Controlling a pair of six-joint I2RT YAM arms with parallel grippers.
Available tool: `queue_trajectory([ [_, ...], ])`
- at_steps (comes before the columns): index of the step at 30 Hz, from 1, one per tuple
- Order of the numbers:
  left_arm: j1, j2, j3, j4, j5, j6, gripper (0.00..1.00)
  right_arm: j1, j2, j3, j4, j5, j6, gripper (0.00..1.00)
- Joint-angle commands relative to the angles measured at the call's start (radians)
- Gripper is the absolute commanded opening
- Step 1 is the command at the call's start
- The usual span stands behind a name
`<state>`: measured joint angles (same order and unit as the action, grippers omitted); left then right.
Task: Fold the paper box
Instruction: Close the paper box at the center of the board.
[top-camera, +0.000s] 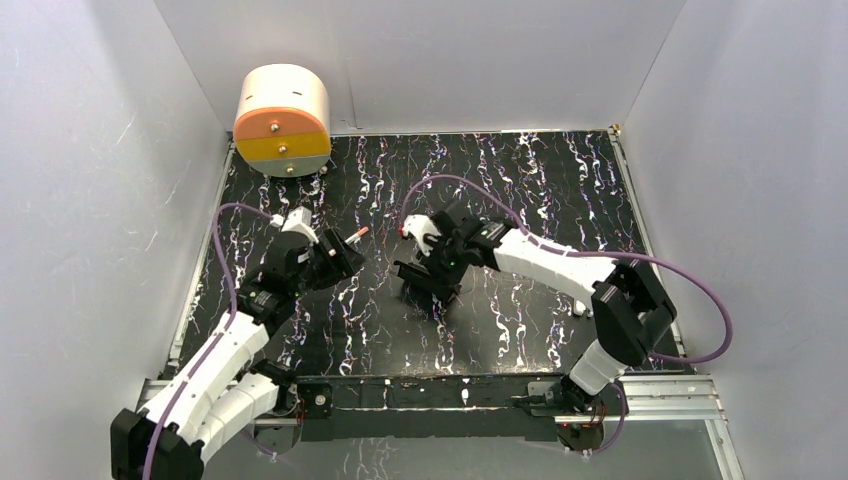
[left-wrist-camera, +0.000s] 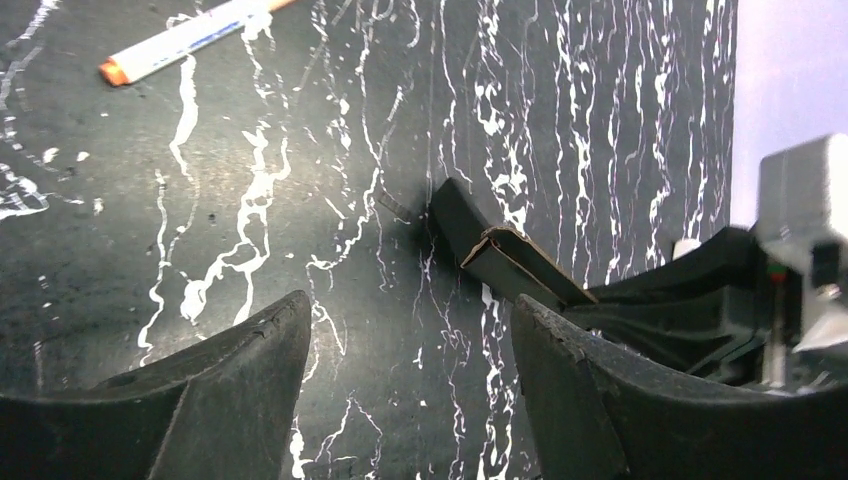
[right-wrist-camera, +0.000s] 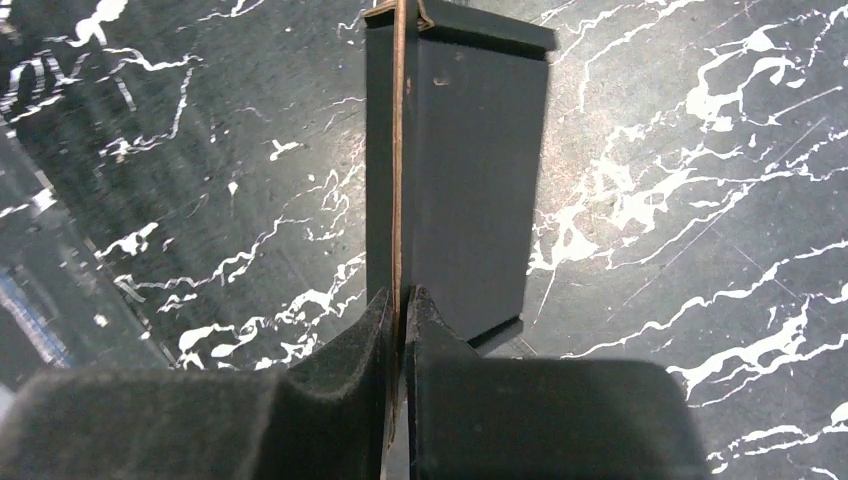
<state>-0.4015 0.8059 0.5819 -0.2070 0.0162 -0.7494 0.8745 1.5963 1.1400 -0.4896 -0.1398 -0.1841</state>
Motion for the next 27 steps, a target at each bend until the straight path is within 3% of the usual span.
queue_trajectory([
  [1,0.001,0.096,0.073,0.005,0.168,0.094,0.70,-0.088,0.019,0.083,-0.081,-0.337,-0.114,0.00],
  [8,0.003,0.292,0.241,-0.142,0.322,0.302,0.69,-0.182,0.134,0.221,-0.233,-0.525,-0.256,0.00],
  [14,0.004,0.388,0.295,-0.156,0.410,0.486,0.67,-0.191,0.246,0.311,-0.311,-0.545,-0.321,0.00],
  [27,0.004,0.566,0.368,-0.139,0.508,0.567,0.42,-0.191,0.271,0.315,-0.286,-0.534,-0.325,0.00],
])
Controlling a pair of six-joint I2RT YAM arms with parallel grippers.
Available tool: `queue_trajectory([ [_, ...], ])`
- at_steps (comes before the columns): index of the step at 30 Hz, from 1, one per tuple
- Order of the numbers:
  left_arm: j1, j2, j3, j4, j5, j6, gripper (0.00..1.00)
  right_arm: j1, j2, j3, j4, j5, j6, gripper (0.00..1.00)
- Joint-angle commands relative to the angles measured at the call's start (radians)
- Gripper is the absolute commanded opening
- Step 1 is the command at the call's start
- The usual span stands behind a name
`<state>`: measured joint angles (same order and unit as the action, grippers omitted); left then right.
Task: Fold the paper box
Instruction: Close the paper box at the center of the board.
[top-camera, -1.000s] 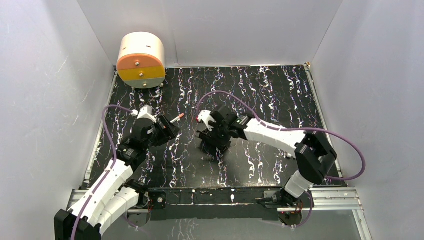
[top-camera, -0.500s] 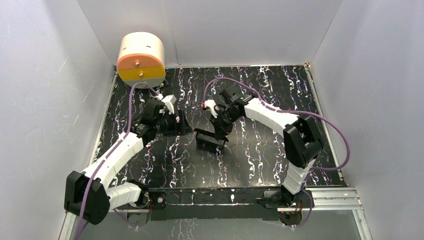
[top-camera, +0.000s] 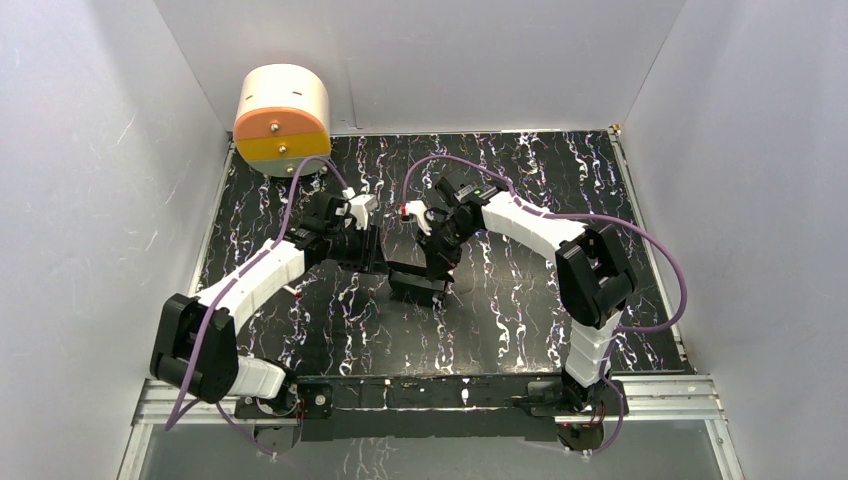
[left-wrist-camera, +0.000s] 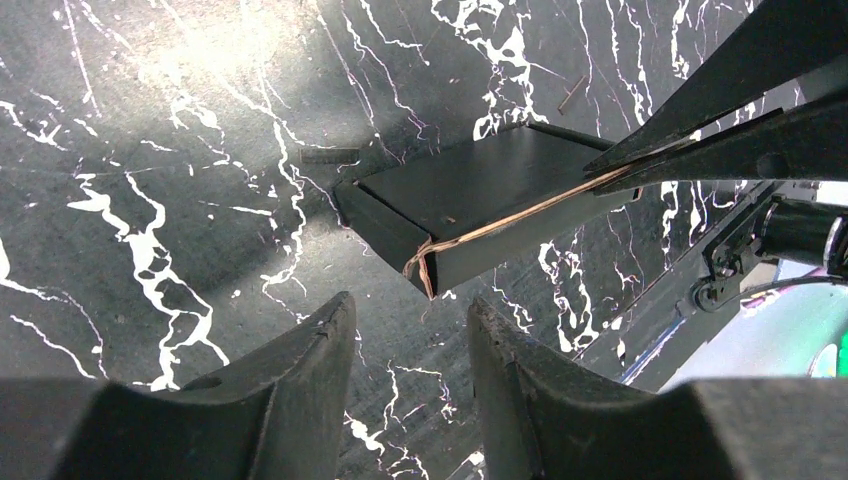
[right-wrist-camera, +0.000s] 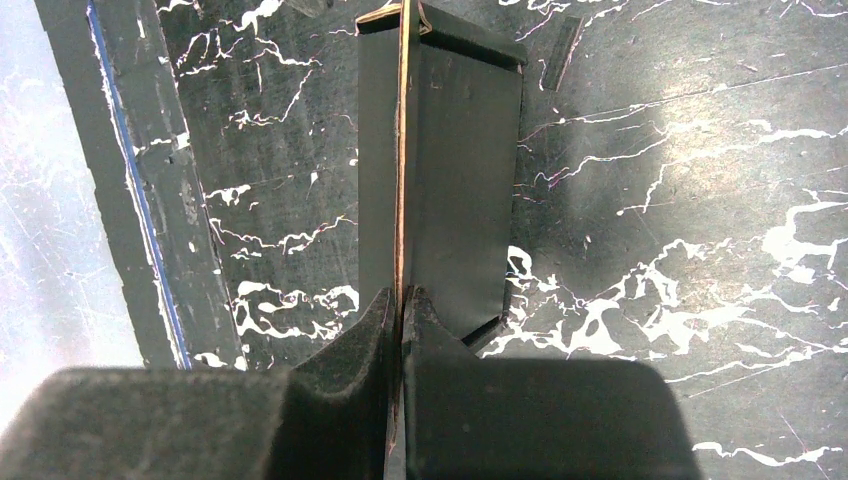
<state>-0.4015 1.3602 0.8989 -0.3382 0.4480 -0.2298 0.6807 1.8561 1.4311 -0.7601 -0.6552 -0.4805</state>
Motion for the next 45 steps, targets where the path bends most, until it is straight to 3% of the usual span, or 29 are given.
queue_trajectory([
  [1,0.004,0.020,0.053,-0.003,0.082,0.053,0.42,0.003,0.011,0.020,-0.012,-0.021,-0.030,0.00],
  [8,0.003,0.079,0.083,0.022,0.137,0.082,0.37,0.003,0.017,0.014,0.007,-0.039,-0.035,0.00],
  [14,-0.010,0.102,0.089,0.021,0.183,0.101,0.23,0.003,0.021,0.009,0.017,-0.047,-0.035,0.00],
  [20,-0.033,0.057,0.083,0.021,0.144,0.111,0.10,0.003,0.020,0.006,0.028,-0.036,-0.025,0.00],
  [26,-0.057,0.036,0.089,0.009,0.087,0.103,0.04,0.003,0.018,0.004,0.031,-0.023,-0.013,0.00],
  [30,-0.089,0.022,0.093,0.005,0.057,0.113,0.07,0.002,0.020,0.000,0.034,-0.015,-0.007,0.00],
  [36,-0.090,-0.013,0.124,-0.015,-0.070,0.154,0.26,0.002,0.018,-0.007,0.036,-0.018,-0.008,0.00],
  [45,-0.090,0.033,0.153,-0.040,0.015,0.263,0.29,0.002,0.010,-0.002,0.030,-0.027,-0.016,0.00],
])
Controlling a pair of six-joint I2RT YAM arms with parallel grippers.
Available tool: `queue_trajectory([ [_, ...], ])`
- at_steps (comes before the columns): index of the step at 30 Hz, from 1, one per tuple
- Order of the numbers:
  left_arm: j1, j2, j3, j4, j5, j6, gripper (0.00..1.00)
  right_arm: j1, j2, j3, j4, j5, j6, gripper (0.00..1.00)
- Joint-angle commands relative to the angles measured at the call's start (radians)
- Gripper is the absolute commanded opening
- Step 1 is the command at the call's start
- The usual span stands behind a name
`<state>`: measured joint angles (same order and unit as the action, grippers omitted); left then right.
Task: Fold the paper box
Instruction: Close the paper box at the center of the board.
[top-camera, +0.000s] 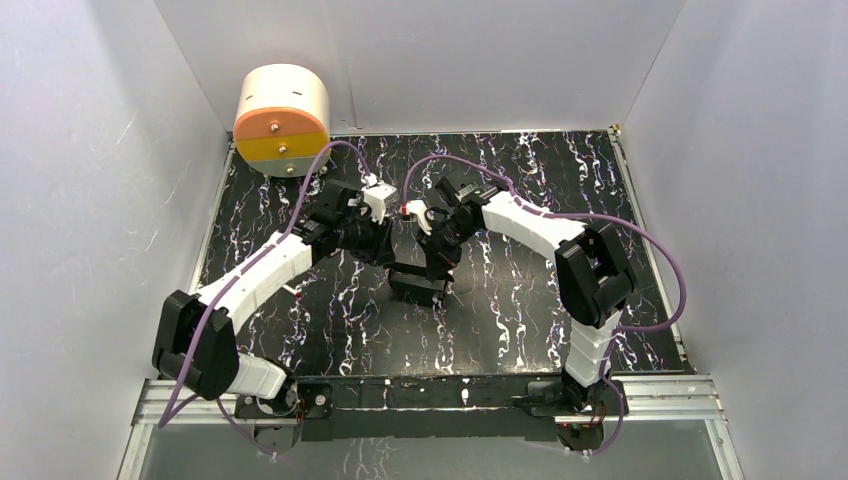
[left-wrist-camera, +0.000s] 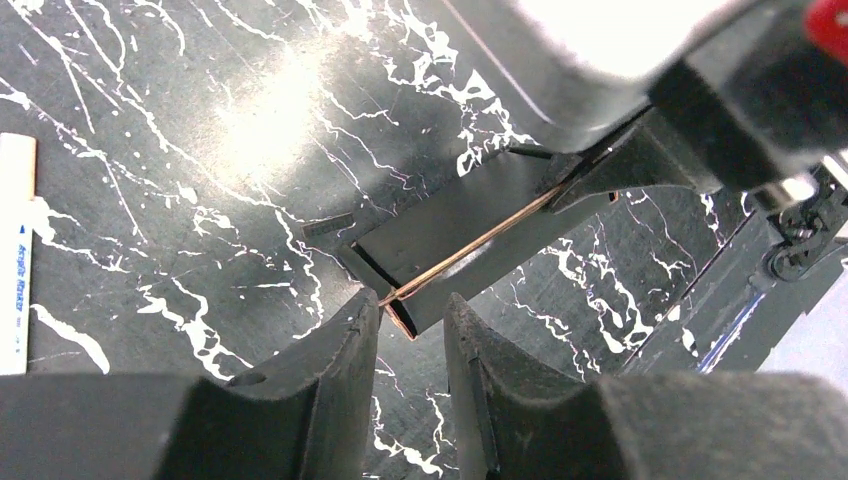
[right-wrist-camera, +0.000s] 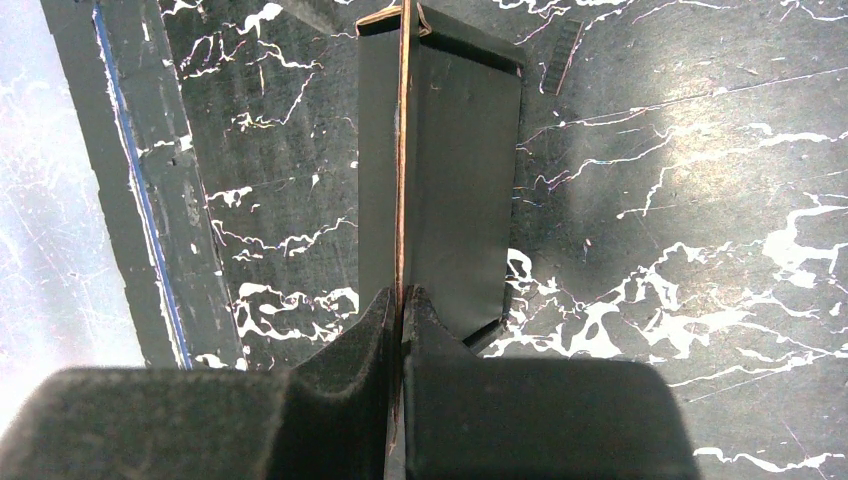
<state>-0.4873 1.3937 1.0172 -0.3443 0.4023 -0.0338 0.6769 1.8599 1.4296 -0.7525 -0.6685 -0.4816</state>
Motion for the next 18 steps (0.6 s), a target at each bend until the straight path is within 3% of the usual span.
queue_trajectory([
  [1,-0.004,0.005,0.037,-0.039,0.070,0.073,0.29,0.007,0.008,-0.001,0.022,-0.014,-0.017,0.00],
  [18,0.019,0.110,0.086,-0.112,0.106,0.183,0.30,0.007,0.008,-0.012,0.024,-0.030,-0.028,0.00],
])
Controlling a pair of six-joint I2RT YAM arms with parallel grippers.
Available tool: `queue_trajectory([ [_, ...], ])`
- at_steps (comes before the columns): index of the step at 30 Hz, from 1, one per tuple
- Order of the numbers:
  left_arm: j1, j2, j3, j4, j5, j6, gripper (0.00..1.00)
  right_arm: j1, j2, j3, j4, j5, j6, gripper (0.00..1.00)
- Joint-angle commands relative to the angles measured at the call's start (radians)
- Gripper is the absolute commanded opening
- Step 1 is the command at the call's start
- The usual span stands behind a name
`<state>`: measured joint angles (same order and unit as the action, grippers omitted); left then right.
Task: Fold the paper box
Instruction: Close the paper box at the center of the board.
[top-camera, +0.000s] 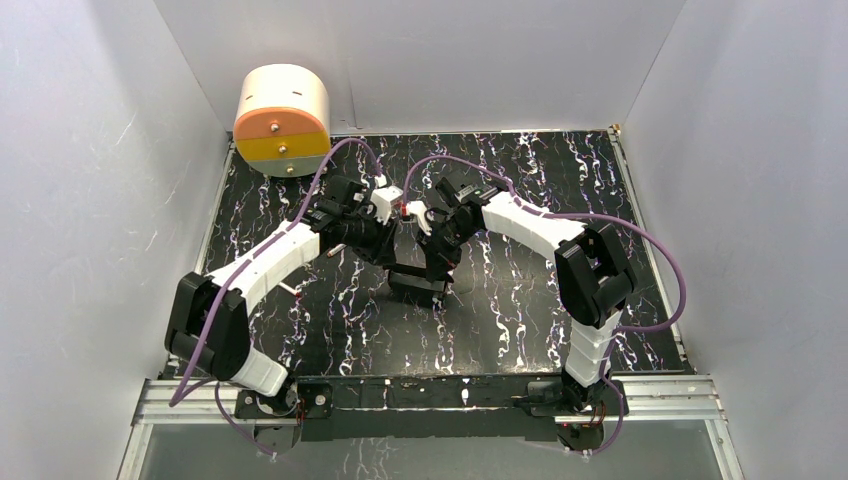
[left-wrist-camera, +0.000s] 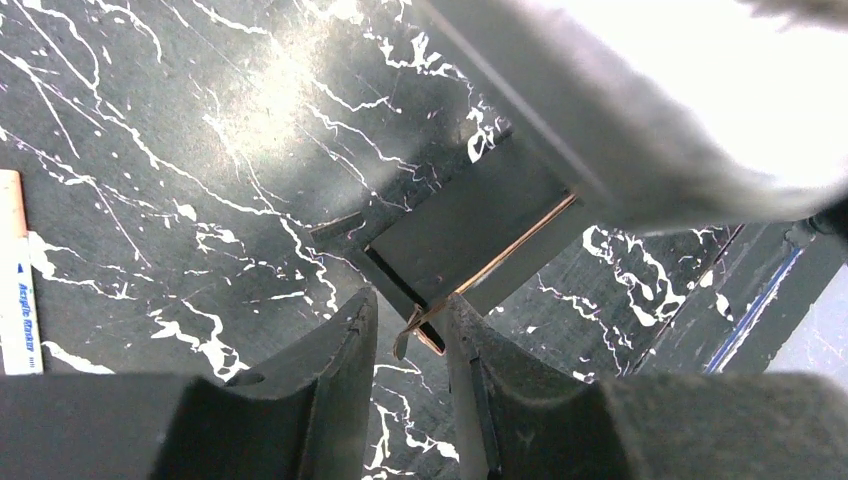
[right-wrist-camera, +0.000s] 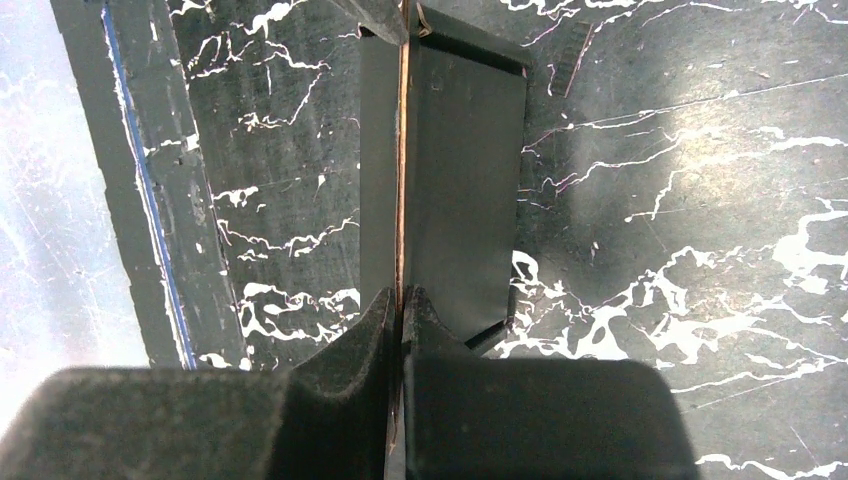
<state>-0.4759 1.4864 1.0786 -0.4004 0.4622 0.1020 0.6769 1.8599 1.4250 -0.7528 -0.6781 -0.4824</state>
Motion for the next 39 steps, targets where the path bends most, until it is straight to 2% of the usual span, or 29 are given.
queue_trajectory([
  [1,0.009,0.023,0.027,-0.061,0.045,0.051,0.30,0.008,0.007,-0.009,0.024,-0.021,-0.027,0.00],
  [9,0.022,0.025,0.019,-0.074,0.082,0.058,0.26,0.008,-0.003,-0.018,0.029,-0.020,-0.030,0.00],
  [18,0.022,0.000,0.026,-0.078,0.105,0.036,0.02,0.007,-0.008,-0.021,0.038,-0.012,-0.020,0.00],
  [23,0.021,-0.037,0.017,-0.061,0.085,-0.040,0.00,0.012,-0.024,-0.035,0.061,0.008,0.006,0.00],
  [27,0.004,-0.081,-0.015,-0.024,0.004,-0.162,0.00,0.019,-0.034,-0.038,0.086,0.057,0.054,0.00],
  [33,-0.061,-0.174,-0.107,0.066,-0.198,-0.329,0.00,0.024,-0.042,-0.048,0.143,0.132,0.141,0.00],
  [39,-0.143,-0.191,-0.194,0.138,-0.393,-0.471,0.00,0.036,-0.046,-0.048,0.164,0.188,0.201,0.00],
])
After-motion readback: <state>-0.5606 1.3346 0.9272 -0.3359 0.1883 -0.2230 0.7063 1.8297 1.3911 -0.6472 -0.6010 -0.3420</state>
